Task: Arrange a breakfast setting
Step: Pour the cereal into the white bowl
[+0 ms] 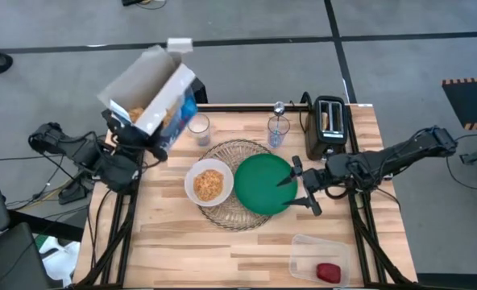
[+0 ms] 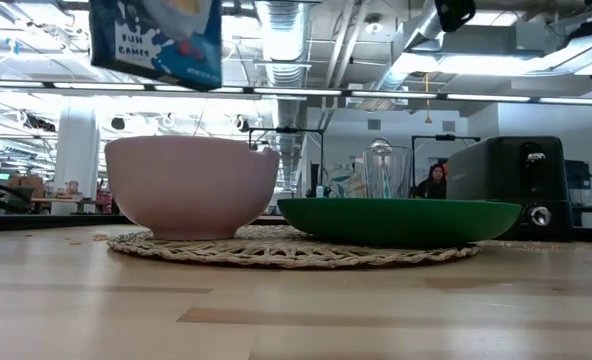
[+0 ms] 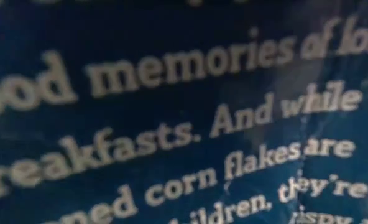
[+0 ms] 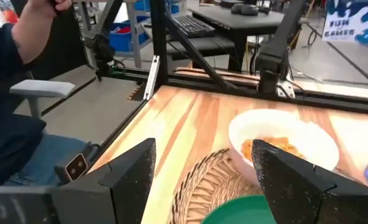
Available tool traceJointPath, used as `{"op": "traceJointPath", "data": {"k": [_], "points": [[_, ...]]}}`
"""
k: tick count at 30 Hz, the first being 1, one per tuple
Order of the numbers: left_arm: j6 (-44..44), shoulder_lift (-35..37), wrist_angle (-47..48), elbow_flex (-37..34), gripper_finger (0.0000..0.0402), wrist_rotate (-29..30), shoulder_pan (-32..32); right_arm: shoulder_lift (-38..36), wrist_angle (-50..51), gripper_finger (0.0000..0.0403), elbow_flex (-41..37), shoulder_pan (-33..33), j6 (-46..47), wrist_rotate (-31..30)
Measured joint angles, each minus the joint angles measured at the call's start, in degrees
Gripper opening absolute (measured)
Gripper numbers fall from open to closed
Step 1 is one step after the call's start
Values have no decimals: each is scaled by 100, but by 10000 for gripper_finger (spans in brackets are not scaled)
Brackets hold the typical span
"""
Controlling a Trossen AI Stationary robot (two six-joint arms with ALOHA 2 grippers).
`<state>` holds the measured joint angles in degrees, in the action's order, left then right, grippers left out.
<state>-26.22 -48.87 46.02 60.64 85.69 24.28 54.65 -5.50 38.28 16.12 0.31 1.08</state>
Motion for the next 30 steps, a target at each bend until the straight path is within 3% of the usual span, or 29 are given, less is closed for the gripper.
{"op": "traceJointPath", "data": {"k": [6, 9, 12, 20, 24, 30], "points": [[-1171, 194, 1379, 0, 170, -63, -948, -4, -7, 295, -95, 128, 109, 1], [-1953, 195, 2119, -54, 170, -389, -1522, -4, -6, 295, -136, 165, 73, -2], [-2256, 170, 2274, -342, 170, -739, -1959, -4, -55, 295, -207, 188, 8, -2], [-3375, 103, 2023, -1682, 170, -997, -2421, -2, -87, 295, -299, 183, -19, -3], [-3764, 99, 1420, -2499, 170, -1162, -2475, -2, -107, 295, -299, 188, -24, -2], [-3677, 97, 144, -3621, 170, -1089, -2477, -2, -229, 295, -299, 188, -36, -4]]}}
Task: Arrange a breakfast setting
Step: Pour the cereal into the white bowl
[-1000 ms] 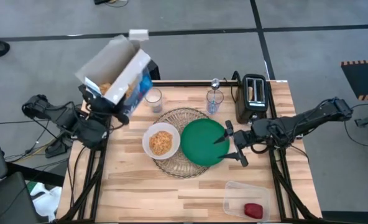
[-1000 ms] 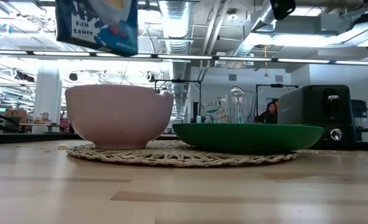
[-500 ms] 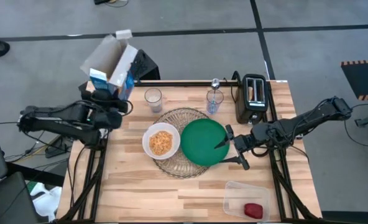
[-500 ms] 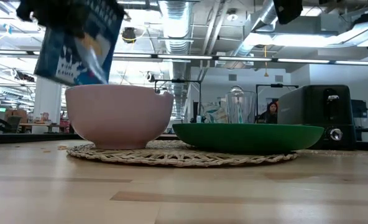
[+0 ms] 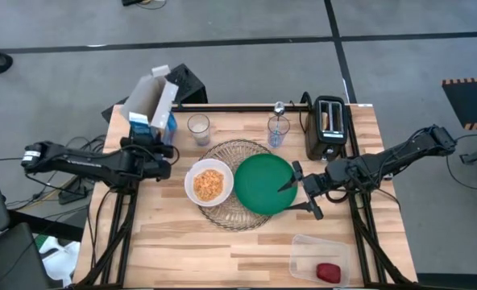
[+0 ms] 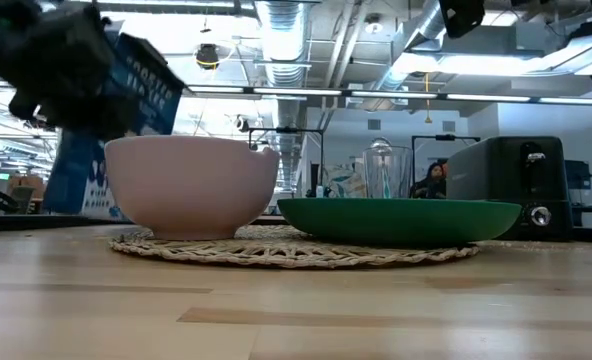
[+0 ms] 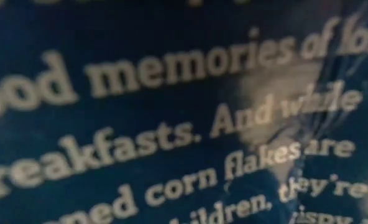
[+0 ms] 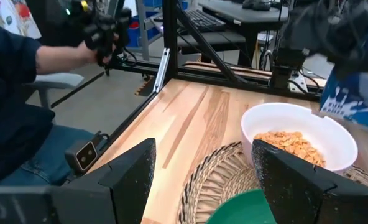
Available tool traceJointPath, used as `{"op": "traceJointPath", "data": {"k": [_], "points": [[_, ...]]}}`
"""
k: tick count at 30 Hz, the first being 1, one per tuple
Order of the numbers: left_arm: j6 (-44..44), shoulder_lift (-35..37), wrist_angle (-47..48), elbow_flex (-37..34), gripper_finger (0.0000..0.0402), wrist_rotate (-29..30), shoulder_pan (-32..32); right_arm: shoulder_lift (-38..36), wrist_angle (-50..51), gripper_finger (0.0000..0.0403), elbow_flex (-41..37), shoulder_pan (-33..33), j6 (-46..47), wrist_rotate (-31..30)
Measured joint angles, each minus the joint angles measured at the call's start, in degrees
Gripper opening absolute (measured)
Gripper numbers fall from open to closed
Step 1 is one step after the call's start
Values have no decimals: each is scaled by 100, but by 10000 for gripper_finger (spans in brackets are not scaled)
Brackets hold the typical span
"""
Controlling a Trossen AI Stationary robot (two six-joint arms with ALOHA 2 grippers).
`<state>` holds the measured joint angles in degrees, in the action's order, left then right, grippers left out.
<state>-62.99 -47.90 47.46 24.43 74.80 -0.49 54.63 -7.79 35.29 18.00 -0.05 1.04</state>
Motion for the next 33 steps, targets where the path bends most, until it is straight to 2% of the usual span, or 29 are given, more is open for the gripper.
{"op": "traceJointPath", "data": {"k": [4, 10, 15, 19, 26, 33], "points": [[-196, 2, -254, -490, 174, 239, -28, 0, -87, 295, 0, 0, -1, 0], [-798, 4, -221, -792, 242, 296, -50, 0, -96, 295, 0, 0, 1, 0], [-792, 7, -219, -738, 272, 101, -50, 56, -171, 295, 2, 0, 1, 0], [-744, 7, -109, -562, 286, -257, -50, 103, -181, 295, 2, 0, 5, -2], [-221, 9, -43, -209, 295, -1213, -48, 275, -373, 295, 17, -4, 21, -2], [-16, 49, -31, -59, 296, -1724, 57, 477, -459, 295, 4, -13, 19, -99]]}}
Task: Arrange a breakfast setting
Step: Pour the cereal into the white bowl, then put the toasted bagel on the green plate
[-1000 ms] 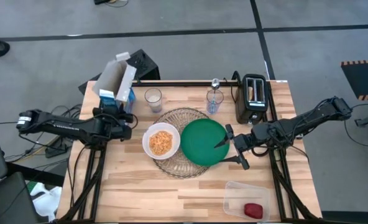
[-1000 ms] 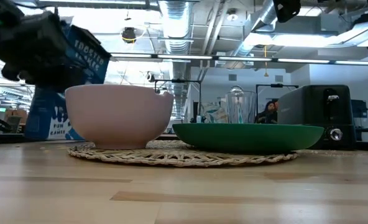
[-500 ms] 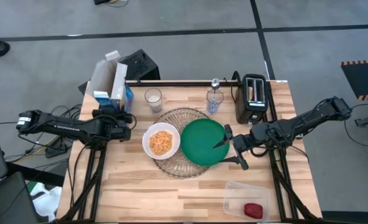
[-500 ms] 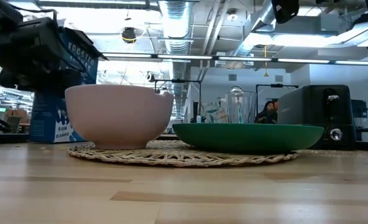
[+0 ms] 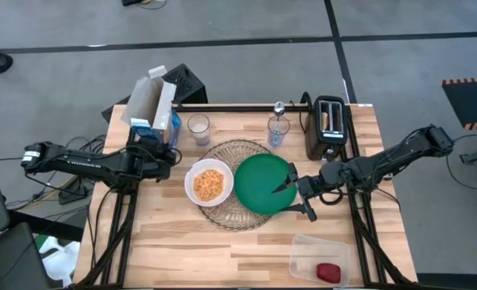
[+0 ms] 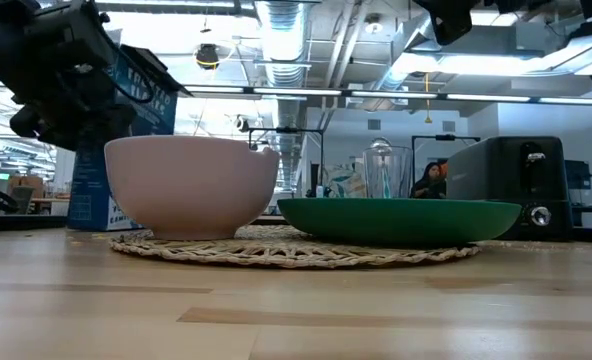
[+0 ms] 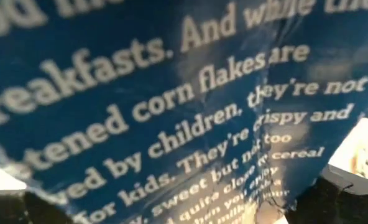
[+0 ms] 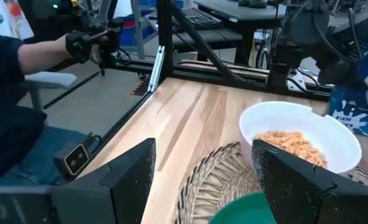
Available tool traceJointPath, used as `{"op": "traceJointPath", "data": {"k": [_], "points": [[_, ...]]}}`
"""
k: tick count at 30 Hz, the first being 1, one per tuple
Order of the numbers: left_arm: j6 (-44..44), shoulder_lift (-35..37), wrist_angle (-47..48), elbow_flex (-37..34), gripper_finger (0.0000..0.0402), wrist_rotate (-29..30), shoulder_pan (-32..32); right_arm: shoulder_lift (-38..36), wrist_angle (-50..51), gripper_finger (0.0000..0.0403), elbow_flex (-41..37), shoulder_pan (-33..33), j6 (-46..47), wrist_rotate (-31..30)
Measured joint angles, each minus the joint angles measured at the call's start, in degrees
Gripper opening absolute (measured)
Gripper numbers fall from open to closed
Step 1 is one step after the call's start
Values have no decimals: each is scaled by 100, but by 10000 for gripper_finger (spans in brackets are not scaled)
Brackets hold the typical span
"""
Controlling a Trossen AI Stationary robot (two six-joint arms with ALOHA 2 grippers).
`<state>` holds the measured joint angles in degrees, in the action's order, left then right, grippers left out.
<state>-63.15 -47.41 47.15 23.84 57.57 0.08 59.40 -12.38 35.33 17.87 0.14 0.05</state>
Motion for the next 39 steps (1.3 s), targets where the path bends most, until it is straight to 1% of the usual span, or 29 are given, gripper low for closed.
{"op": "traceJointPath", "data": {"k": [3, 8, 14, 24, 31, 39], "points": [[30, 33, 6, 94, 296, -235, 55, 77, -51, 295, 2, 0, -3, -8], [334, 107, 90, 346, 296, -719, 68, 65, -58, 295, 4, 0, -17, -8], [398, 137, 236, 463, 296, -882, 68, 69, -21, 295, 4, 0, -17, -8], [128, 137, 1174, 924, 296, -1369, 81, 69, -13, 295, 4, 0, -15, -8], [-307, 137, 1845, 1239, 296, -1564, 406, 69, -11, 295, 4, 0, -14, -7], [-513, 134, 2056, 1507, 296, -1952, 852, 69, -11, 295, 4, 0, -13, -7]]}}
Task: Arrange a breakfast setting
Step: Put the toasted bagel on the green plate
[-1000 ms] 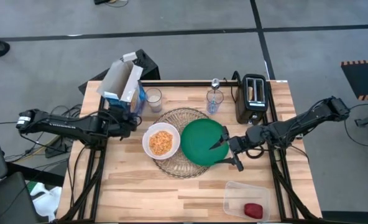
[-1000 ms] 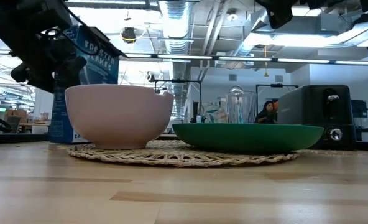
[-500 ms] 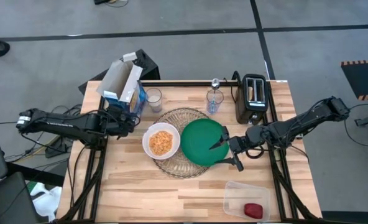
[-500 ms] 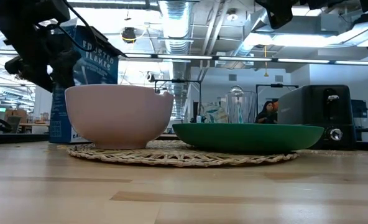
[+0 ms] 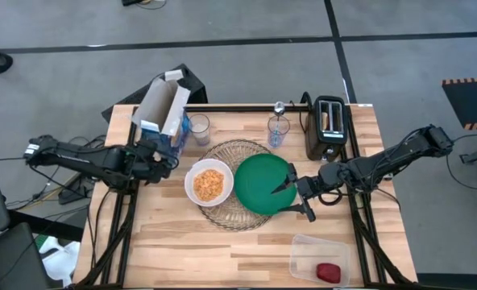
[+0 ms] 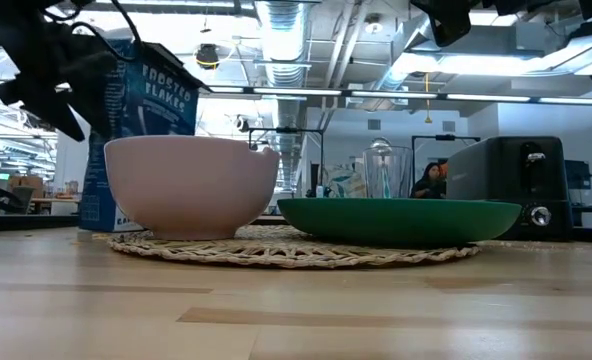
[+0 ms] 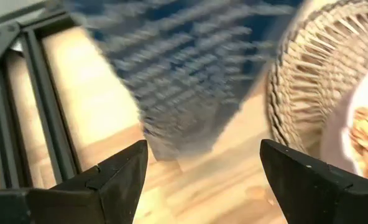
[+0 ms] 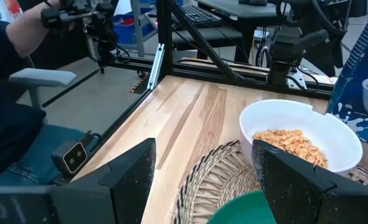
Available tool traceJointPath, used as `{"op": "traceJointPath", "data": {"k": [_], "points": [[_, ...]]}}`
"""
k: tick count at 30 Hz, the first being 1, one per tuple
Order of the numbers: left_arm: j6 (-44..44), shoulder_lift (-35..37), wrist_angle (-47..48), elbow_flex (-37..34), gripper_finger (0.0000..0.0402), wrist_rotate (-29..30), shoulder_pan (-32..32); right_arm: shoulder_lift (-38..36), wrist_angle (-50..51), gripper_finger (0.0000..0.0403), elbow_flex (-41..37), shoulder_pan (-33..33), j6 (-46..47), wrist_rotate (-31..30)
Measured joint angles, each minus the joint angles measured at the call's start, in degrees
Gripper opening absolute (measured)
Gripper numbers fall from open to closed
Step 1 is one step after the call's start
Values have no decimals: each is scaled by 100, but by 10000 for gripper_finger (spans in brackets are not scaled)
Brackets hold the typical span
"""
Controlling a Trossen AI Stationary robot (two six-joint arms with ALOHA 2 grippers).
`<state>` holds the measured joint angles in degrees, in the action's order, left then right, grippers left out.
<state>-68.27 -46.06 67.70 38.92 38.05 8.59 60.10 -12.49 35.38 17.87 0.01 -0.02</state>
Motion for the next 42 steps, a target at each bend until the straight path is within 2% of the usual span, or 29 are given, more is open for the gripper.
{"op": "traceJointPath", "data": {"k": [7, 15, 26, 30, 36, 42], "points": [[-207, 0, 449, 410, 296, -427, 404, 0, 0, 295, 0, 0, 15, 1], [-388, 0, 439, 795, 296, -1003, 1017, 0, 0, 295, 0, 1, 13, 1], [-726, -23, -423, 811, 296, -1074, 2233, 0, 0, 295, 0, 15, 51, 1], [-43, -165, -1353, 811, 296, -841, 2748, 0, 0, 295, 0, 15, 585, 1], [1147, -566, -2911, 811, 296, -324, 3273, 0, -12, 295, 0, 13, 777, 1], [1496, -1300, -3221, 809, 296, -196, 3392, -2, -61, 295, 0, -33, 1102, 1]]}}
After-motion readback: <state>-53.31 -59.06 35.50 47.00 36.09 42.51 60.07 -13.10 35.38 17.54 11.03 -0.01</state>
